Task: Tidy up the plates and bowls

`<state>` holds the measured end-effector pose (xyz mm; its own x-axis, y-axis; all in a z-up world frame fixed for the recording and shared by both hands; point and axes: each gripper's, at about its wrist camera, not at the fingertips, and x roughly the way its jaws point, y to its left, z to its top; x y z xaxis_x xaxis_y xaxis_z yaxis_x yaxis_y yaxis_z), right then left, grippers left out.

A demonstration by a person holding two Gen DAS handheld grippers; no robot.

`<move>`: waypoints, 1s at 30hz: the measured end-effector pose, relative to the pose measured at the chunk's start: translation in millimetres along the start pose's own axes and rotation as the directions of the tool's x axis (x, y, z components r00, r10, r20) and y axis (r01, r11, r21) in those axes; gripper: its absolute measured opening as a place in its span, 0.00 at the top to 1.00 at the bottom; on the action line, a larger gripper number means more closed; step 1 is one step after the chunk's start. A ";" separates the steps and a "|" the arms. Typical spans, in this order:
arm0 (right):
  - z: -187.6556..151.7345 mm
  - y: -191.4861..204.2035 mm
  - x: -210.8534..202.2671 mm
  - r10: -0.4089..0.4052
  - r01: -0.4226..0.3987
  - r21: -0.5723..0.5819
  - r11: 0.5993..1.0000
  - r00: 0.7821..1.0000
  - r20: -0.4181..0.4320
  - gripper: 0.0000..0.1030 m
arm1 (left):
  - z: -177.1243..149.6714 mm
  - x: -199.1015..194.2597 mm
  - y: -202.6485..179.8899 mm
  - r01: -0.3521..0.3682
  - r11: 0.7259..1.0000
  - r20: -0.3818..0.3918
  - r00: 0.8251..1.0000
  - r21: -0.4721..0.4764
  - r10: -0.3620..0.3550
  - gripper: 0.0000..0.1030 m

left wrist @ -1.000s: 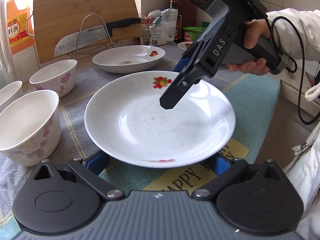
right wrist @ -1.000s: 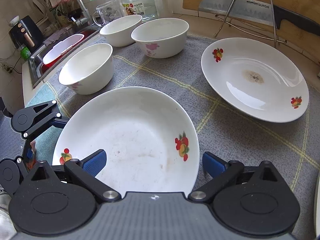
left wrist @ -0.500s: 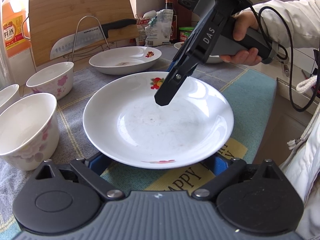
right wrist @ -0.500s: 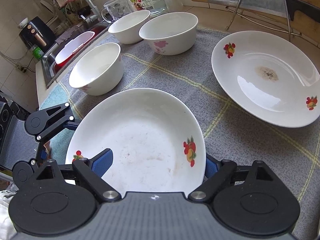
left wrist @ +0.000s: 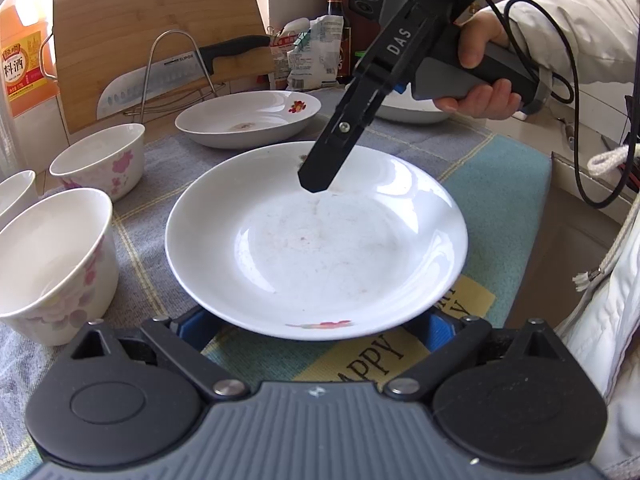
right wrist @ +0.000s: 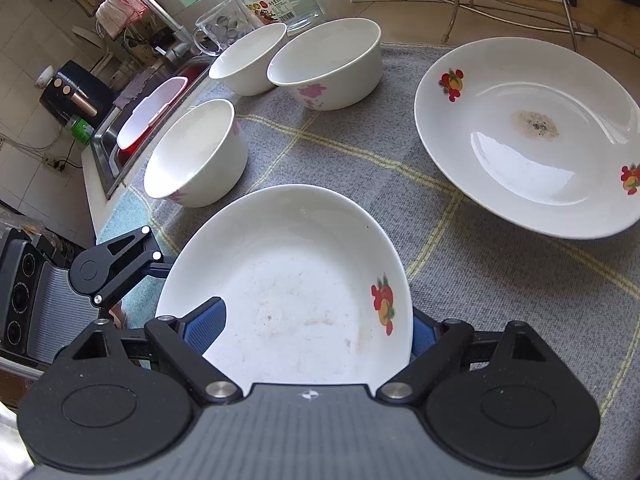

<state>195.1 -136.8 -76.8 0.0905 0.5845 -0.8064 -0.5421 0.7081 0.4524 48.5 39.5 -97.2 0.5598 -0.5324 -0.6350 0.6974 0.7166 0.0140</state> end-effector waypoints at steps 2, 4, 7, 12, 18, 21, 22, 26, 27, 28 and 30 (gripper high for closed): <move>0.0 1.2 -1.7 0.001 -0.001 -0.005 1.000 1.000 0.005 0.08 | 1.2 0.7 1.0 0.002 1.000 -0.002 1.000 -0.004 -0.002 0.04; 0.9 2.1 -3.7 -0.001 0.001 -0.005 1.000 1.000 0.008 0.08 | 2.9 0.7 1.7 0.004 1.000 -0.004 1.000 -0.007 -0.004 0.04; 1.0 1.5 -8.0 -0.004 0.005 -0.009 1.000 1.000 0.014 0.08 | 6.8 -0.9 2.4 0.007 1.000 -0.001 1.000 -0.009 -0.007 0.04; -1.3 -0.6 -15.7 -0.007 0.007 -0.009 1.000 1.000 0.023 0.08 | 14.3 -2.5 -0.9 0.001 1.000 -0.003 1.000 0.009 -0.001 0.05; -5.1 -1.5 -27.6 -0.010 0.010 -0.002 1.000 0.999 0.041 0.08 | 25.4 -3.9 -6.5 0.010 1.000 -0.007 1.000 0.022 -0.010 0.05; -8.0 -2.8 -35.5 -0.020 0.020 -0.002 1.000 0.999 0.047 0.08 | 32.0 -2.9 -11.3 0.017 0.999 -0.007 1.000 0.031 -0.016 0.05; -9.2 -4.0 -38.3 -0.022 0.022 -0.001 1.000 0.999 0.050 0.08 | 34.4 -2.1 -12.8 0.019 0.999 -0.007 1.000 0.034 -0.019 0.05; -14.0 -10.9 -49.6 -0.033 0.033 0.007 0.999 0.998 0.062 0.08 | 45.5 2.9 -19.0 0.032 0.999 -0.006 0.999 0.042 -0.032 0.05; -16.0 -13.7 -53.4 -0.037 0.037 0.009 0.999 0.997 0.065 0.08 | 48.2 4.2 -20.6 0.035 0.998 -0.005 0.999 0.046 -0.035 0.05; -17.7 -16.0 -56.6 -0.041 0.040 0.011 0.999 0.997 0.070 0.08 | 51.3 5.8 -22.7 0.036 0.998 -0.003 0.999 0.053 -0.036 0.05; -21.0 -21.0 -63.0 -0.047 0.045 0.016 0.999 0.996 0.077 0.08 | 57.0 9.5 -26.9 0.041 0.997 -0.002 0.999 0.064 -0.041 0.05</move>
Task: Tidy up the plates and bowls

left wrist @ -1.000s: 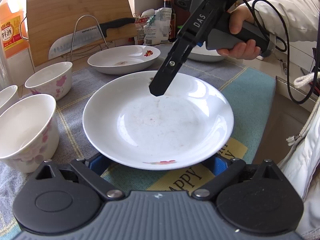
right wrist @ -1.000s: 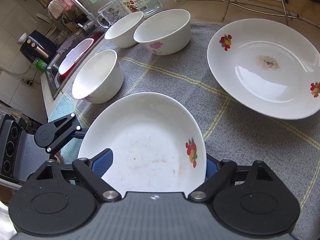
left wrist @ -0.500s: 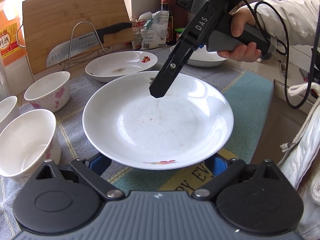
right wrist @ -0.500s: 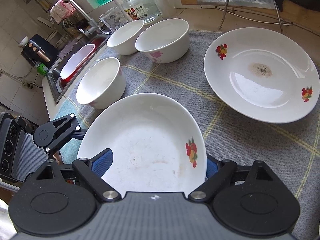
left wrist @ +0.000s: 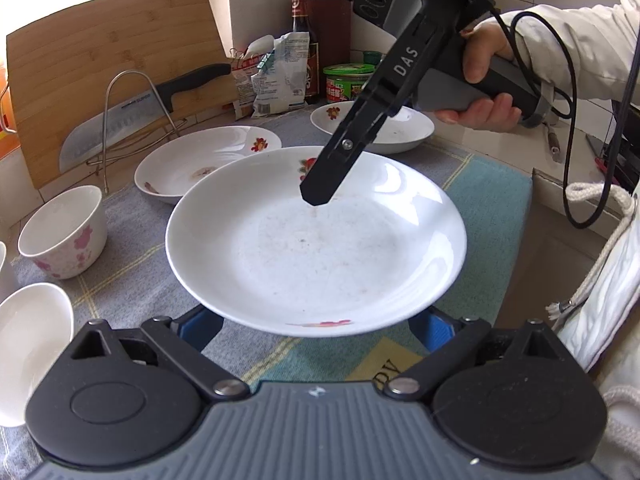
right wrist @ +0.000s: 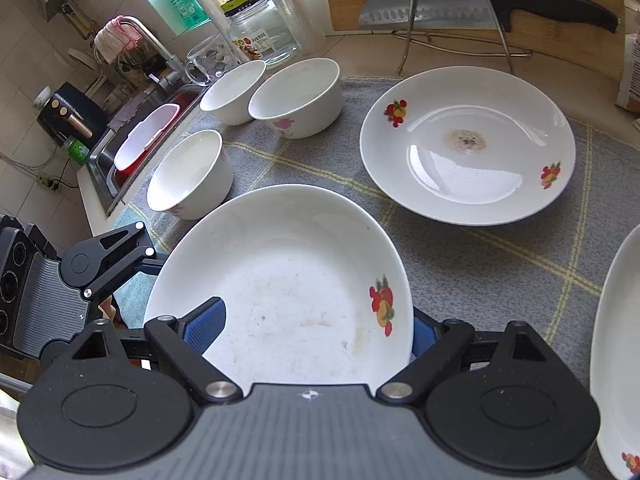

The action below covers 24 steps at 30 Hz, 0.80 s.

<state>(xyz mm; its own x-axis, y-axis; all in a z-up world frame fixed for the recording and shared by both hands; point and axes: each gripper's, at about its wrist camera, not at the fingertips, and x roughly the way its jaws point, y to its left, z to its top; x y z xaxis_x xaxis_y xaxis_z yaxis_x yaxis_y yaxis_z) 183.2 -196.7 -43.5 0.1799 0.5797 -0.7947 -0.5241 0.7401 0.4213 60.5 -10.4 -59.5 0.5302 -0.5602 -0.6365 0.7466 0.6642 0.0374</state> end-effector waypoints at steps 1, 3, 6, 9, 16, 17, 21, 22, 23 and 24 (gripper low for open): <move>-2.0 -3.8 -4.1 -0.004 0.004 0.003 1.000 1.000 0.004 0.08 | 2.7 2.0 -1.2 0.003 1.000 0.001 1.000 0.004 -0.003 0.05; -5.0 -10.3 -11.1 -0.011 0.011 0.008 1.000 1.000 0.012 0.08 | 9.2 9.2 -4.8 0.011 1.000 -0.001 1.000 0.010 -0.011 0.05; -9.3 -20.6 -21.5 -0.021 0.021 0.017 1.000 0.999 0.024 0.08 | 16.2 19.7 -10.7 0.021 1.000 -0.001 1.000 0.021 -0.021 0.05; -15.1 -33.9 -33.2 -0.033 0.032 0.026 0.999 0.999 0.036 0.08 | 25.9 31.8 -17.4 0.035 0.999 0.003 0.999 0.030 -0.035 0.05; -26.6 -65.1 -61.1 -0.060 0.057 0.046 0.997 0.997 0.057 0.08 | 48.4 59.4 -33.2 0.060 0.997 0.008 0.998 0.054 -0.061 0.05; -28.1 -69.8 -64.7 -0.064 0.061 0.048 0.997 0.996 0.058 0.08 | 52.1 63.1 -35.2 0.064 0.996 0.010 0.998 0.057 -0.065 0.05; -33.3 -87.8 -78.5 -0.082 0.078 0.059 0.995 0.994 0.070 0.08 | 66.5 77.7 -42.1 0.077 0.995 0.016 0.997 0.061 -0.078 0.05; -35.2 -92.2 -82.1 -0.085 0.080 0.063 0.995 0.994 0.074 0.08 | 70.3 81.6 -44.0 0.081 0.995 0.018 0.996 0.061 -0.082 0.05; -36.5 -96.2 -84.8 -0.088 0.083 0.065 0.994 0.993 0.078 0.08 | 72.6 84.6 -45.4 0.084 0.995 0.020 0.996 0.062 -0.085 0.05; -37.5 -100.0 -87.5 -0.092 0.086 0.067 0.994 0.993 0.080 0.08 | 75.3 88.2 -47.6 0.087 0.994 0.018 0.996 0.063 -0.088 0.05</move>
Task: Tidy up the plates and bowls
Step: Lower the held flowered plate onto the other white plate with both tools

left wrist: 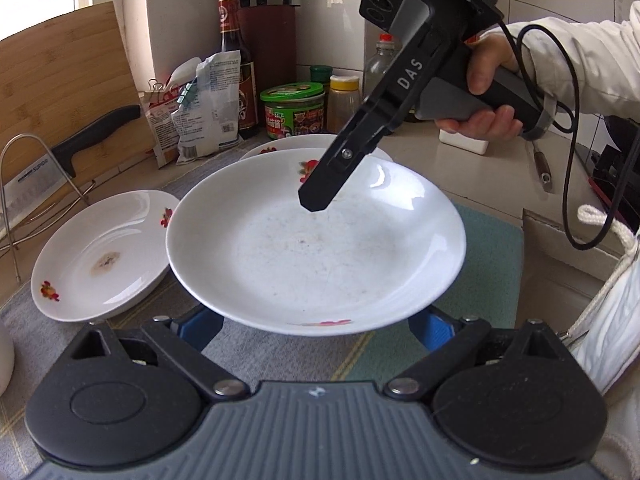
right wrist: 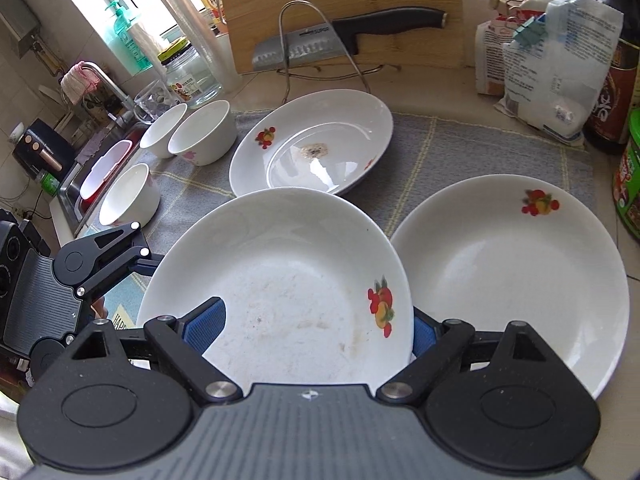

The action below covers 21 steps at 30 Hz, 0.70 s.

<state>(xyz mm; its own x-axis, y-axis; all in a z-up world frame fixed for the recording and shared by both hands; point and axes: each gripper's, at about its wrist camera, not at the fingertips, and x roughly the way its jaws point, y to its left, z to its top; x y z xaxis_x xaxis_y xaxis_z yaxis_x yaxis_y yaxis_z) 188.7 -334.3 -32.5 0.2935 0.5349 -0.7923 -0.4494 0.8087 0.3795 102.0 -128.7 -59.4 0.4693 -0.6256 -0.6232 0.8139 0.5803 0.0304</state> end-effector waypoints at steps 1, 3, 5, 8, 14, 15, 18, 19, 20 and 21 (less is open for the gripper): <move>-0.7 -4.4 -2.6 -0.003 0.003 0.004 1.000 1.000 0.003 0.08 | 3.0 4.6 -2.0 0.002 1.000 -0.001 1.000 0.003 -0.002 0.05; -2.2 -12.4 -7.0 -0.006 0.006 0.010 1.000 1.000 0.010 0.08 | 8.0 12.1 -4.3 0.006 1.000 -0.001 1.000 0.008 -0.006 0.05; -3.0 -21.8 -11.9 -0.008 0.008 0.014 1.000 1.000 0.015 0.08 | 11.9 17.9 -6.2 0.011 1.000 -0.001 1.000 0.011 -0.011 0.05; -4.4 -32.7 -16.8 -0.017 0.016 0.020 1.000 1.000 0.021 0.08 | 19.1 28.6 -8.9 0.015 1.000 -0.003 1.000 0.017 -0.015 0.05; -5.3 -52.0 -26.2 -0.028 0.027 0.038 0.999 0.999 0.039 0.08 | 33.3 45.7 -14.4 0.024 0.999 -0.007 1.000 0.026 -0.024 0.05; -5.1 -55.2 -27.6 -0.031 0.030 0.039 0.999 0.999 0.042 0.08 | 35.4 48.8 -14.9 0.025 0.999 -0.007 1.000 0.027 -0.025 0.05; -4.2 -63.7 -29.0 -0.036 0.034 0.045 0.998 0.998 0.045 0.08 | 41.9 57.4 -15.6 0.029 0.999 -0.011 1.000 0.028 -0.029 0.05; -4.0 -67.1 -29.2 -0.037 0.035 0.047 0.998 0.998 0.047 0.08 | 43.6 59.5 -15.7 0.031 0.999 -0.012 0.999 0.027 -0.031 0.05; -3.9 -69.5 -29.7 -0.038 0.035 0.050 0.998 0.998 0.048 0.08 | 44.7 61.3 -15.4 0.034 0.999 -0.014 0.999 0.024 -0.033 0.05; -3.6 -71.7 -29.6 -0.038 0.036 0.051 0.998 0.998 0.048 0.08 | 46.3 63.8 -14.9 0.036 0.999 -0.015 0.999 0.021 -0.036 0.05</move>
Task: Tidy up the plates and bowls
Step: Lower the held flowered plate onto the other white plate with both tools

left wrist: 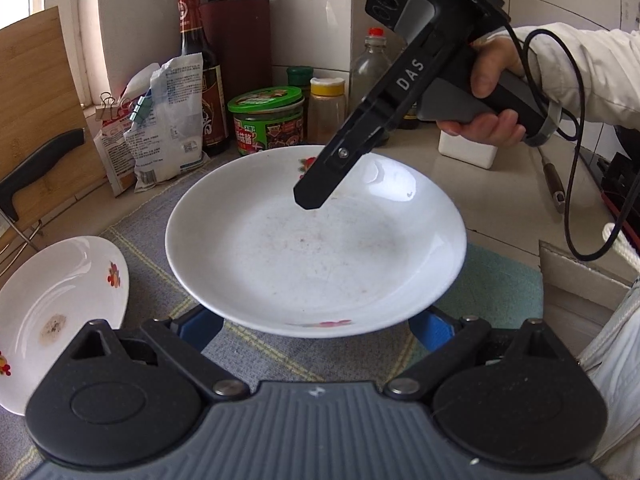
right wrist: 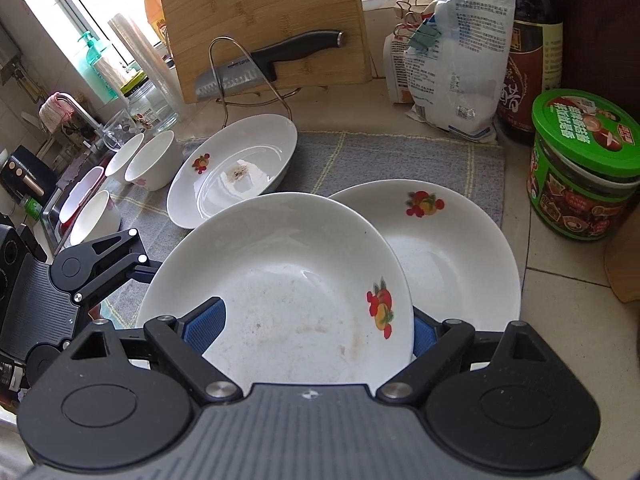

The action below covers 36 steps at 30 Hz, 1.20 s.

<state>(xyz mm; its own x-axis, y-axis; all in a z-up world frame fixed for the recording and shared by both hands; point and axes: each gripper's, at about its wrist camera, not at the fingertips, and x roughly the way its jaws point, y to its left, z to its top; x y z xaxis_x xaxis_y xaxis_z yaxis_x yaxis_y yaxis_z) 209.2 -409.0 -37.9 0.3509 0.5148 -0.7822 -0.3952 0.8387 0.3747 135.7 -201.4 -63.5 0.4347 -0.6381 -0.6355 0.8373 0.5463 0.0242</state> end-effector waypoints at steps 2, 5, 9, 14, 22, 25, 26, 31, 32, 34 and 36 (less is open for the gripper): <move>0.4 -5.5 -0.2 0.000 0.000 0.003 1.000 1.000 0.000 0.08 | 2.5 4.1 0.5 0.001 1.000 -0.003 1.000 0.000 -0.001 0.05; 1.0 -10.4 0.7 0.000 0.000 0.008 1.000 1.000 -0.001 0.08 | 5.7 9.2 1.2 0.001 1.000 -0.008 1.000 0.001 -0.001 0.05; 2.6 -17.1 3.6 0.003 -0.003 0.015 1.000 1.000 0.000 0.08 | 8.9 15.4 2.7 0.001 1.000 -0.018 1.000 -0.003 -0.001 0.05; 3.6 -26.5 6.1 0.006 -0.006 0.025 1.000 1.000 0.000 0.08 | 12.8 19.2 5.4 0.003 1.000 -0.023 1.000 -0.011 -0.003 0.05; 6.3 -35.6 8.7 0.006 -0.006 0.036 0.999 1.000 0.002 0.08 | 18.4 27.3 10.9 0.003 1.000 -0.035 0.999 -0.009 -0.003 0.05; 7.2 -39.2 9.9 0.003 -0.003 0.040 0.999 1.000 0.000 0.08 | 19.8 30.5 12.9 0.005 1.000 -0.038 0.999 -0.008 -0.005 0.05; 7.3 -40.1 10.3 0.002 -0.002 0.041 0.999 1.000 -0.001 0.08 | 20.3 31.6 13.5 0.006 1.000 -0.039 0.999 -0.008 -0.006 0.05; 8.1 -44.5 12.7 -0.003 0.003 0.045 0.999 1.000 -0.004 0.08 | 21.5 35.8 15.7 0.009 1.000 -0.047 0.999 -0.004 -0.009 0.05; 8.1 -44.6 13.2 -0.004 0.004 0.045 0.999 1.000 -0.004 0.08 | 21.5 36.5 16.1 0.010 1.000 -0.050 0.999 -0.004 -0.010 0.05; 8.2 -45.1 13.5 -0.003 0.003 0.046 0.999 1.000 -0.004 0.08 | 21.1 37.6 17.1 0.013 1.000 -0.053 0.999 -0.008 -0.013 0.05; 8.5 -46.0 14.0 -0.002 0.002 0.046 0.999 1.000 -0.004 0.08 | 20.7 38.7 18.2 0.017 1.000 -0.056 0.998 -0.011 -0.017 0.05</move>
<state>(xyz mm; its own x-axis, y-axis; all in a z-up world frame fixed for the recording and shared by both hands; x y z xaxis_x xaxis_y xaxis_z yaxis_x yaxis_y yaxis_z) 239.5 -438.9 -61.9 0.3485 0.5124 -0.7848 -0.3551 0.8471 0.3954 174.6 -227.4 -71.6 0.4012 -0.6162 -0.6777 0.8407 0.5414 0.0054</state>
